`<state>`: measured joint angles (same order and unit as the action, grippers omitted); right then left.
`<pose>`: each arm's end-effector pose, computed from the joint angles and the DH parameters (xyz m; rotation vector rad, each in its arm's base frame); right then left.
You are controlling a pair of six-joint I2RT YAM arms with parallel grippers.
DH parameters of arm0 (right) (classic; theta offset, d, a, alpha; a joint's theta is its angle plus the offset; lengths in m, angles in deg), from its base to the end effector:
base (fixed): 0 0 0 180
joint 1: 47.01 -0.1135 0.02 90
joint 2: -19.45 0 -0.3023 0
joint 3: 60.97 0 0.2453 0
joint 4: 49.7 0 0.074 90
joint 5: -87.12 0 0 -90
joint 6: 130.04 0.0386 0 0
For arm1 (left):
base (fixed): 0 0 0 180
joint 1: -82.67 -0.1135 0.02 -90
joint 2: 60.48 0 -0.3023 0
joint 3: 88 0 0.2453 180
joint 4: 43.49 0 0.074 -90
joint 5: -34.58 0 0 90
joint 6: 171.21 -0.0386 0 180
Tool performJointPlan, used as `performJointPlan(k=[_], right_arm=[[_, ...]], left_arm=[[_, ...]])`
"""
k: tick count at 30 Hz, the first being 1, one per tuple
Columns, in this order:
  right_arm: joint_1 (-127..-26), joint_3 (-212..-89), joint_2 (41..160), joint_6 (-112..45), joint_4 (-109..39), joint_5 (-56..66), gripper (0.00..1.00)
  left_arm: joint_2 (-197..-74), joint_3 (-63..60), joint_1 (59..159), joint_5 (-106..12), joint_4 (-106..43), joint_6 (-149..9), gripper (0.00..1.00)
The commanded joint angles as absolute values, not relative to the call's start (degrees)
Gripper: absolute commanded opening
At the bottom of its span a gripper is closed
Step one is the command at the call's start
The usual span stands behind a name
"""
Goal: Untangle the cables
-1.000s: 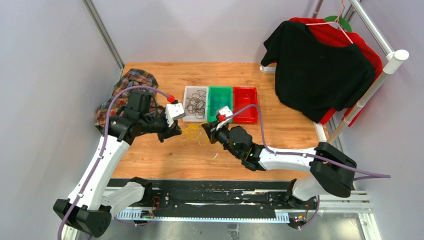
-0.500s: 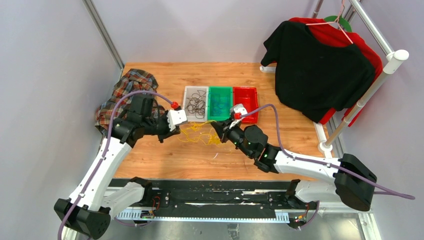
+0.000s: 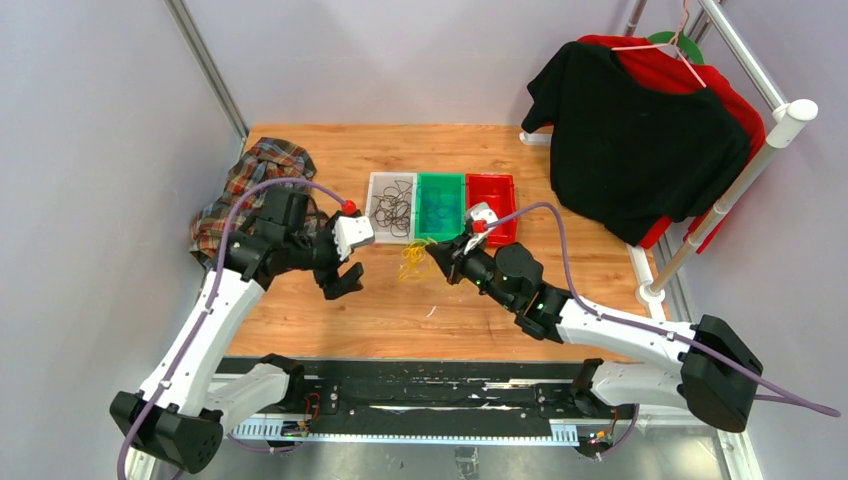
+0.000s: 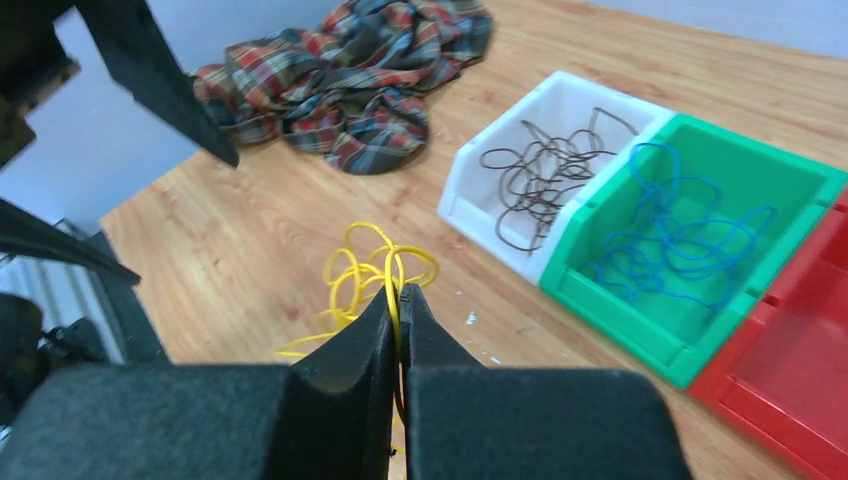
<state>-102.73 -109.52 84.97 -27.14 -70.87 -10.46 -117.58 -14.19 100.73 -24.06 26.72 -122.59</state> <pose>0.1401 0.1965 0.3253 -0.4648 1.4892 0.8587 0.1405 -0.0670 0.3519 1.3664 1.9509 -0.4940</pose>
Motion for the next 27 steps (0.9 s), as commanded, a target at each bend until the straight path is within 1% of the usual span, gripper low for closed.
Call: performJointPlan(k=[1, 5, 14, 18, 19, 22, 23, 24, 27], right_arm=[[-103.6, -113.2, 86.5, -26.5, -69.3, -2.3, 0.01], [-104.8, -115.4, 88.6, -26.8, -68.8, 0.7, 0.01], [-108.5, -119.7, 93.5, -27.0, -69.4, 1.3, 0.01], [-109.5, -120.7, 94.5, -27.0, -70.2, 1.2, 0.01], [-109.6, -120.9, 94.7, -27.0, -70.2, 1.2, 0.01], [-109.8, -120.9, 94.8, -27.0, -70.2, 1.0, 0.01], [-109.8, -120.9, 94.7, -26.9, -70.3, 0.8, 0.01], [-109.8, -120.9, 94.6, -26.9, -70.3, 0.7, 0.01], [-109.9, -121.0, 94.4, -26.8, -70.2, 0.8, 0.01]], left_arm=[[-118.3, -6.1, 100.6, -9.7, 26.4, -115.7, 0.83], [-120.7, -1.9, 100.6, -6.8, 26.4, -115.3, 0.79], [-124.5, -2.9, 104.2, -7.7, 26.4, -115.4, 0.60], [-125.3, -3.8, 105.2, -9.5, 26.3, -116.3, 0.55], [-125.5, -4.0, 105.2, -10.1, 26.3, -116.6, 0.52], [-125.1, -5.4, 105.3, -12.5, 26.3, -118.4, 0.36], [-124.6, -6.1, 105.3, -13.0, 26.3, -118.8, 0.33], [-124.0, -6.8, 105.3, -12.9, 26.3, -119.2, 0.31], [-122.8, -8.7, 105.4, -11.9, 26.3, -119.9, 0.30]])
